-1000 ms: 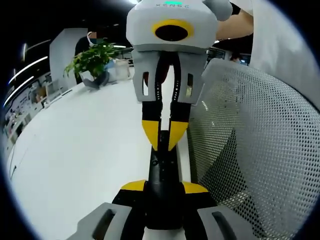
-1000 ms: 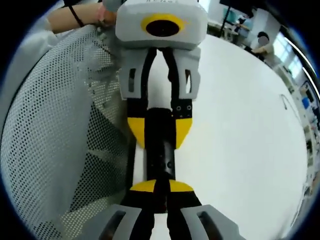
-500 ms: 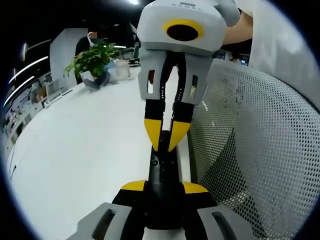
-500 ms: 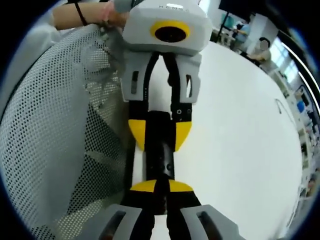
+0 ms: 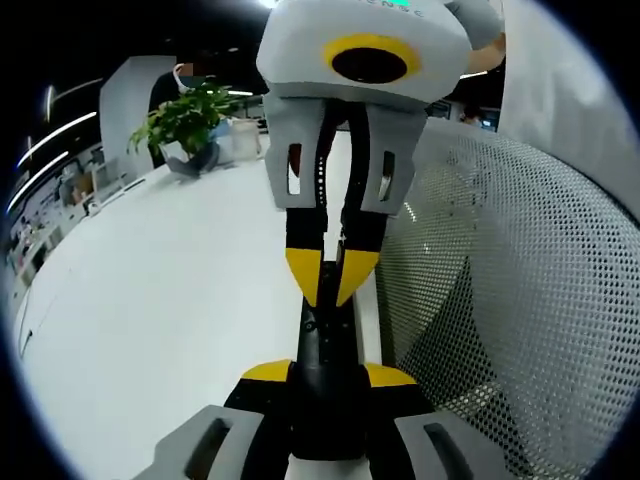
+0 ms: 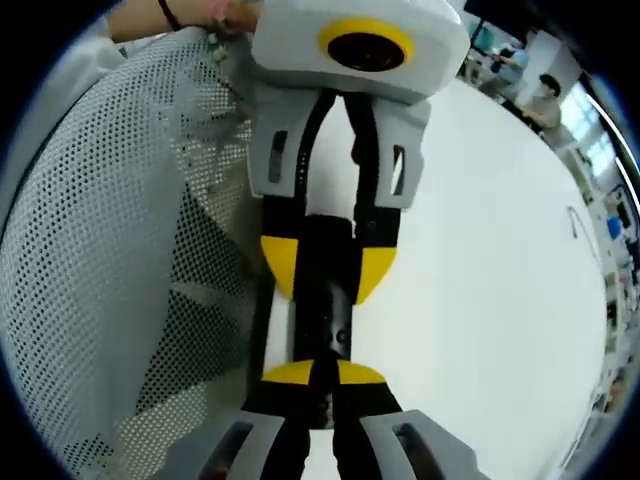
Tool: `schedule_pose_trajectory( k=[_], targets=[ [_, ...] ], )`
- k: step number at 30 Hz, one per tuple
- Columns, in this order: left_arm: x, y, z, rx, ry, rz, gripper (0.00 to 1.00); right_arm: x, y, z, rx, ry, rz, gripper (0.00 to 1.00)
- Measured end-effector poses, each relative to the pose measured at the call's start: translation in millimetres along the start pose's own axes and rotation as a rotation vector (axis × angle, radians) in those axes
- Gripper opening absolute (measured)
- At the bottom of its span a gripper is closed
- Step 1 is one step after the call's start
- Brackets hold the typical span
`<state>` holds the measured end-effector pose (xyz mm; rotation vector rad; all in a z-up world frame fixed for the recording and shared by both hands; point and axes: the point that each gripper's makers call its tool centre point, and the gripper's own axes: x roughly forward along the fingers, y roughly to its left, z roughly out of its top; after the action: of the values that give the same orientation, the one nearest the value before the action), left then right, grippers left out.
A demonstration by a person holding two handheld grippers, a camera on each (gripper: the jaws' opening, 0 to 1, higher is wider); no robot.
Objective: Press the specified remote control buttons in sequence, fully releasing each button before pressing the next.
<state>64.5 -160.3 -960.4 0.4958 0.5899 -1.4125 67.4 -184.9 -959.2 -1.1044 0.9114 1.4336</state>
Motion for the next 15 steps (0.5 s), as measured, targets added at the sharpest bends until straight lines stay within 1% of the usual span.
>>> schedule_pose_trajectory(
  k=[3, 8, 10, 15],
  targets=[
    [0.0, 0.0, 0.0, 0.001, 0.001, 0.000, 0.25, -1.5, 1.4, -1.7, 0.014, -0.018, -0.011, 0.03],
    [0.0, 0.0, 0.2, 0.000, -0.001, 0.001, 0.25, -3.4, 2.7, -2.0, -0.008, -0.072, -0.056, 0.03],
    [0.0, 0.0, 0.2, -0.001, -0.002, 0.001, 0.25, -3.5, 2.3, -1.4, 0.006, -0.081, -0.070, 0.03],
    [0.0, 0.2, 0.2, 0.001, 0.000, 0.000, 0.25, -2.9, 3.2, 3.1, -0.025, -0.101, -0.106, 0.01]
  ],
)
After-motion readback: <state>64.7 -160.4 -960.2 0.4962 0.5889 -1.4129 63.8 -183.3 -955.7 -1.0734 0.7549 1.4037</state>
